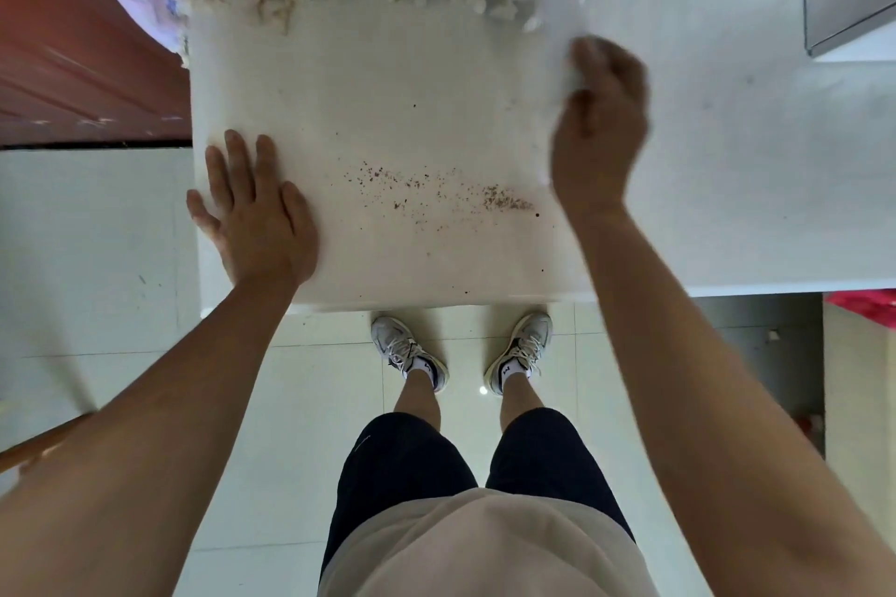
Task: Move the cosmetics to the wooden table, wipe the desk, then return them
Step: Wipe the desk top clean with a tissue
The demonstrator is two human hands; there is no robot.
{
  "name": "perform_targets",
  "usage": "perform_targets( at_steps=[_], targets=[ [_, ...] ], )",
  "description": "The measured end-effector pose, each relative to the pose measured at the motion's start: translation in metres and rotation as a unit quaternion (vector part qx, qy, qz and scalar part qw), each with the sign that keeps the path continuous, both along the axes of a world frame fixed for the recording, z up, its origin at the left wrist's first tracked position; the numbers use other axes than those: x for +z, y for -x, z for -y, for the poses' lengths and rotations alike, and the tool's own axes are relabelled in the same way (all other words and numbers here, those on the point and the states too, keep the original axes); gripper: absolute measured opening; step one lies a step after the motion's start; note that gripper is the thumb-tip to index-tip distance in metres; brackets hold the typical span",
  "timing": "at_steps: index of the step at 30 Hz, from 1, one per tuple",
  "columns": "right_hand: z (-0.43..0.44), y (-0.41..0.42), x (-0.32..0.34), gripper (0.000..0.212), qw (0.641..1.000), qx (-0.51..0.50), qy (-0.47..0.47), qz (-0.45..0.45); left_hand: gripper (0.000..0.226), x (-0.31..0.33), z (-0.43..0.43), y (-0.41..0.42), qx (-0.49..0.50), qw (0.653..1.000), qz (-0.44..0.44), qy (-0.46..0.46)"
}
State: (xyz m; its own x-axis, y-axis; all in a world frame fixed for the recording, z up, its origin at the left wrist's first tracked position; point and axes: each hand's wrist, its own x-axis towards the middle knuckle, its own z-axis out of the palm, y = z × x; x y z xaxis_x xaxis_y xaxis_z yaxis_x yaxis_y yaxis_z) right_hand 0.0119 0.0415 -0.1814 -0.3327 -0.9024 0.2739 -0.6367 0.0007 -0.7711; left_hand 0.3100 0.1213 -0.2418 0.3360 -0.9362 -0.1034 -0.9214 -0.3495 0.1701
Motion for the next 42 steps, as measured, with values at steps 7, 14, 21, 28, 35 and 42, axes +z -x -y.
perform_targets(
  at_steps=[7, 14, 21, 28, 35, 42],
  targets=[
    [-0.065, 0.07, -0.041, 0.052, 0.949, -0.115, -0.221, -0.191, 0.056, -0.002, 0.001, 0.0, 0.007, 1.0, 0.006, 0.005],
    [-0.074, -0.052, -0.033, 0.065, 0.956, 0.11, -0.201, -0.182, 0.057, -0.003, 0.001, 0.002, 0.011, 1.0, 0.007, 0.007],
    [-0.041, -0.06, -0.005, 0.048, 0.987, 0.133, -0.077, -0.047, 0.056, -0.003, 0.002, 0.001, 0.016, 1.0, 0.005, 0.013],
    [-0.008, 0.048, -0.025, 0.052, 0.954, -0.138, -0.237, -0.119, 0.056, -0.003, 0.001, 0.001, 0.015, 1.0, 0.01, 0.008],
    [-0.005, -0.081, -0.031, 0.069, 0.918, 0.218, -0.22, -0.247, 0.058, -0.001, 0.0, 0.001, 0.011, 1.0, 0.011, 0.004],
    [-0.016, -0.06, -0.016, 0.052, 0.963, 0.22, -0.134, -0.078, 0.058, 0.0, 0.001, 0.003, 0.014, 1.0, 0.022, 0.0]
  ],
)
